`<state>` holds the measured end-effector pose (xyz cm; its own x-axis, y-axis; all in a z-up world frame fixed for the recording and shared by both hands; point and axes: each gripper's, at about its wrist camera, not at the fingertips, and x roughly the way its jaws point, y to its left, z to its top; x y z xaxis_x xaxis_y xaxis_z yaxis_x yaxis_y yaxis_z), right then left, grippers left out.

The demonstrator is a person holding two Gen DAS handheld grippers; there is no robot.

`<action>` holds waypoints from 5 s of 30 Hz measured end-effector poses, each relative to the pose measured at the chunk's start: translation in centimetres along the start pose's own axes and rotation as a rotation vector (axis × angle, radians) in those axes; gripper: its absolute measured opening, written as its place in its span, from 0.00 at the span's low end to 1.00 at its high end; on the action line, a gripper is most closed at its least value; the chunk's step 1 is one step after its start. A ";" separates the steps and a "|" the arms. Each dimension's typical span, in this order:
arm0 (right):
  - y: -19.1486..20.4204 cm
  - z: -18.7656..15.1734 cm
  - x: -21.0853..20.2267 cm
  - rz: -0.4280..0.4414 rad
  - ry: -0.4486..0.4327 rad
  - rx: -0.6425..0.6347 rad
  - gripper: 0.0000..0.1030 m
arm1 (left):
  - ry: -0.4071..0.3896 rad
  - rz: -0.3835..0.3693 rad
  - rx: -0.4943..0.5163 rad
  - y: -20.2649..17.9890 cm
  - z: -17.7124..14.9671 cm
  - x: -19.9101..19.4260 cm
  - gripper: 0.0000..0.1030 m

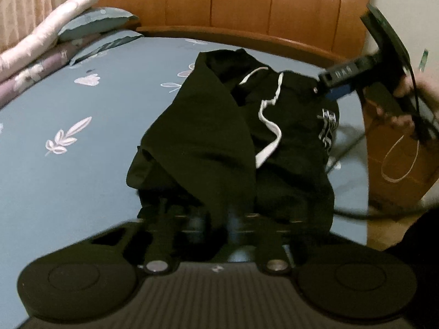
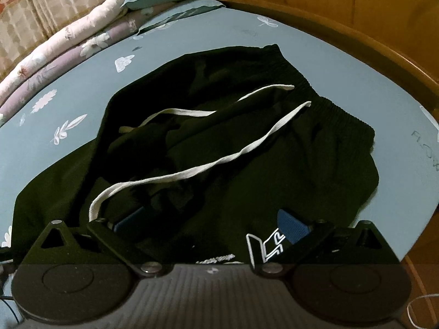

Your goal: Fold clothes

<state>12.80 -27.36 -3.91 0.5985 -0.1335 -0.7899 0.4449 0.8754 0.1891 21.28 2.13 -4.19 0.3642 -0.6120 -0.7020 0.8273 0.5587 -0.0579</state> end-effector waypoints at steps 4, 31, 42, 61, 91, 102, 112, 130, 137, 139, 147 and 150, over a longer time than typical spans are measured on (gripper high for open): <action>1.0 -0.2 -0.6 -0.005 -0.007 -0.006 1.00 | -0.065 0.026 -0.052 2.5 1.2 -1.6 0.01; 2.0 2.8 1.3 0.157 0.016 -0.137 1.00 | -0.085 0.336 -0.475 9.6 2.5 -4.1 0.41; 0.7 5.2 4.0 0.357 0.049 -0.234 1.00 | -0.002 0.509 -0.539 4.7 2.5 -0.3 0.39; 2.9 5.6 4.4 0.367 0.152 -0.364 1.00 | -0.052 0.502 -0.656 6.7 0.0 1.4 0.05; 8.9 1.6 0.1 0.114 0.087 -0.272 1.00 | -0.099 0.363 -0.637 22.7 0.3 1.3 0.26; 10.2 3.3 2.5 0.212 0.112 -0.319 1.00 | -0.074 0.262 -0.853 19.1 -4.7 -0.9 0.42; 9.6 2.9 3.2 0.231 0.144 -0.319 1.00 | -0.093 0.205 -0.896 16.9 -5.3 2.3 0.52; 9.5 3.1 3.2 0.210 0.137 -0.313 1.00 | -0.125 0.320 -0.757 15.4 -3.5 -1.6 0.04; 10.2 3.3 3.2 0.216 0.130 -0.332 1.00 | -0.063 0.480 -0.736 18.4 -3.7 -4.4 0.04; 10.5 3.2 3.2 0.217 0.130 -0.339 1.00 | -0.043 0.529 -0.720 19.2 -3.8 -4.9 0.04; 11.1 2.9 3.2 0.209 0.137 -0.359 1.00 | 0.002 0.664 -0.719 22.0 -3.8 -5.0 0.10; 11.0 3.0 3.2 0.208 0.136 -0.351 1.00 | 0.006 0.668 -0.732 21.9 -4.0 -5.1 0.14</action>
<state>21.55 -19.53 -2.60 0.5480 0.1042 -0.8299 0.0562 0.9854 0.1608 35.84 19.79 -4.73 0.6557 -0.0439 -0.7538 -0.0160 0.9973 -0.0720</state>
